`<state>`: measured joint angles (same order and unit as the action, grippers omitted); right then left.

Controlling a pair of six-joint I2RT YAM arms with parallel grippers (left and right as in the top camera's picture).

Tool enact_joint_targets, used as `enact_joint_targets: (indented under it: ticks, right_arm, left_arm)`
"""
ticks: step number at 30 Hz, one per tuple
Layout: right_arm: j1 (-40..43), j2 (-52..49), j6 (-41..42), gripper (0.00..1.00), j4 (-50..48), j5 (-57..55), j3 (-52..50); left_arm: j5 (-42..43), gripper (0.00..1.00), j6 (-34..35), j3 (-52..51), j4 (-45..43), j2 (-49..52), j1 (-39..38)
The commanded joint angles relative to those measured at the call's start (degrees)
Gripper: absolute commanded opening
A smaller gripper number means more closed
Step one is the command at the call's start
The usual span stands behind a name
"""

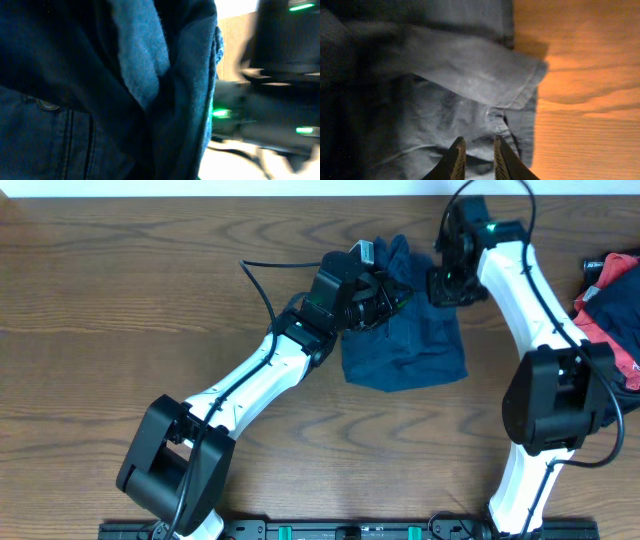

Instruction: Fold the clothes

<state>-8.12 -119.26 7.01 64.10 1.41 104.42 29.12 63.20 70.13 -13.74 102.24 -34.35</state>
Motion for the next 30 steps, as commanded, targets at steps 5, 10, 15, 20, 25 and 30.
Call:
enact_joint_targets:
  ticks: [5, 10, 15, 20, 25, 30]
  right_arm:
    - [1.01, 1.38, -0.22, 0.20, 6.05, -6.56, 11.47]
    - [2.93, 1.38, -0.42, 0.21, 10.75, -6.58, 19.34]
    - [3.45, 1.40, -0.85, 0.20, 15.06, -6.58, 26.14]
    - [3.43, 1.40, -1.75, 0.21, 18.73, -6.58, 31.12]
    - [3.37, 1.40, -1.70, 0.19, 20.79, -6.58, 32.79]
    - [3.34, 1.40, -1.68, 0.18, 22.36, -6.58, 32.79]
  left_arm:
    - [-2.60, 0.06, -1.90, 1.70, -0.46, 0.52, -1.29]
    - [-5.49, 0.06, -4.07, 1.70, -0.33, 1.20, -3.32]
    - [-6.23, 0.07, -4.20, 1.70, -0.59, 4.35, -5.05]
    - [-5.64, 0.12, -3.48, 1.81, -3.85, 9.46, -5.62]
    - [-5.01, 0.53, -1.38, 2.73, -8.85, 13.33, -5.77]
    - [-4.52, 0.86, -1.81, 5.79, -9.18, 14.36, -7.13]
